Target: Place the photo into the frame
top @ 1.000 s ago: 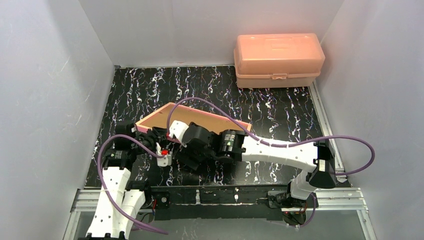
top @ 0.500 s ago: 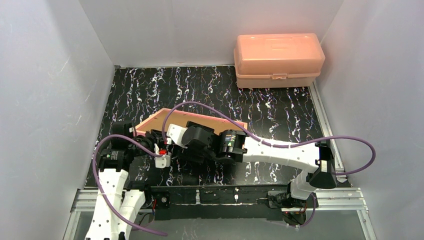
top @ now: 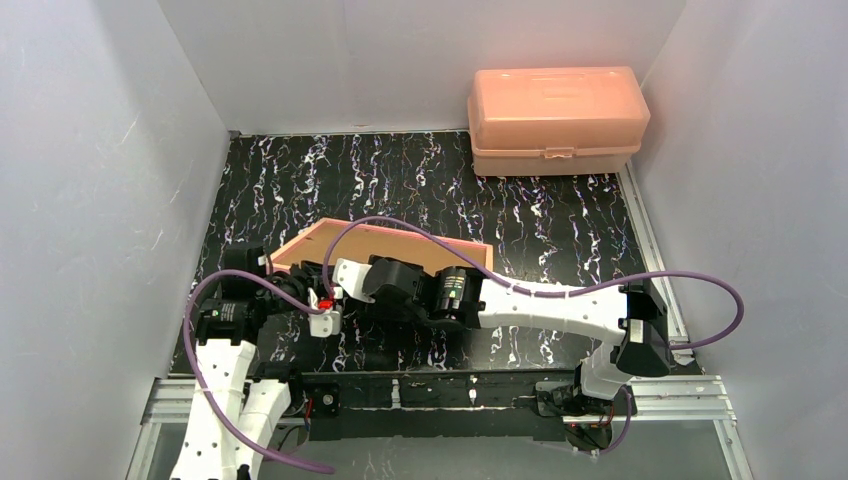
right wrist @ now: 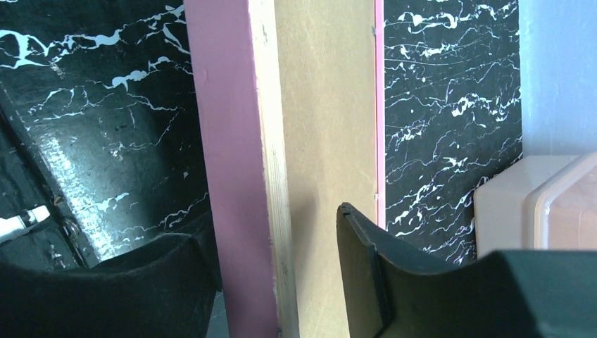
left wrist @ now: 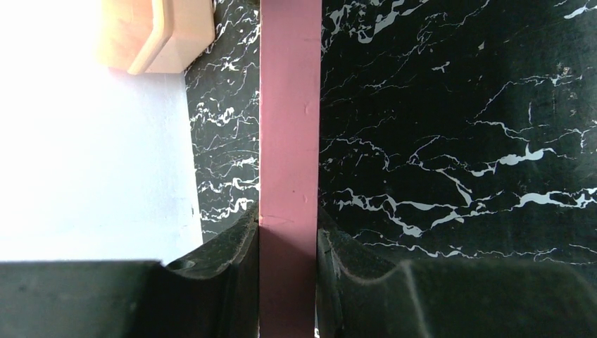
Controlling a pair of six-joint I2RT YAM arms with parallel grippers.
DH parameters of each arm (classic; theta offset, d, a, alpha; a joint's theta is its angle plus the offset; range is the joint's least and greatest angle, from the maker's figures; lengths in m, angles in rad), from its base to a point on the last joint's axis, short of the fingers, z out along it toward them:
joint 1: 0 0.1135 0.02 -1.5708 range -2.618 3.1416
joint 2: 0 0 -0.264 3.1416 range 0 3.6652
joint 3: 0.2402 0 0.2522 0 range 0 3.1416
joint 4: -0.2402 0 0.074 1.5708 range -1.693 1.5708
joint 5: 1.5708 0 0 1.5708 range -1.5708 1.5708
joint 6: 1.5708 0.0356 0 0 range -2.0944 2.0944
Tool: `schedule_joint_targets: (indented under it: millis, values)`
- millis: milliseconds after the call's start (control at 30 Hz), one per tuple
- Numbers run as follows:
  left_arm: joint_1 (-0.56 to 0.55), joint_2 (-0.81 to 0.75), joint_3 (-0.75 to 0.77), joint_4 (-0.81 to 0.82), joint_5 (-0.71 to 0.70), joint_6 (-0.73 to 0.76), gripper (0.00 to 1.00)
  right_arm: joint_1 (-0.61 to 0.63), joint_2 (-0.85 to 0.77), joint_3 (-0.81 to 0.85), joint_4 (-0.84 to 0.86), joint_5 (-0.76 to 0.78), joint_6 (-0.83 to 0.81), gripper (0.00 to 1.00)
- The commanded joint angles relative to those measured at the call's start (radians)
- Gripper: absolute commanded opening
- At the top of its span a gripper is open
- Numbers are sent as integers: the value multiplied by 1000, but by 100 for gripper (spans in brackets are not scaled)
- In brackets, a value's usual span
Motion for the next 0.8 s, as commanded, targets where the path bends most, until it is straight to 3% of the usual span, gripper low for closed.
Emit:
schedule_joint_targets:
  millis: [0,100,267,433,467,500,700,733,767]
  values:
    - [1,-16,57,7,79,-24,15,-9,-23,-54,105,24,-38,64]
    - [1,-13,61,7,82,-27,14,-17,-27,-55,114,26,-47,61]
    - [1,-9,62,30,82,-62,18,-18,-51,-36,132,37,-51,38]
    - [2,-1,66,92,88,-121,43,-18,-69,-15,123,53,-51,22]
    - [1,1,68,104,90,-138,61,-18,-73,-7,120,56,-48,19]
    - [2,2,69,115,91,-152,69,-18,-75,-2,119,58,-47,18]
    - [1,23,108,216,82,-349,77,-20,-51,63,82,104,-23,4]
    - [1,35,117,256,73,-398,94,-23,-41,81,69,106,-16,3]
    - [2,41,128,274,65,-452,98,-28,-31,101,56,106,-8,4]
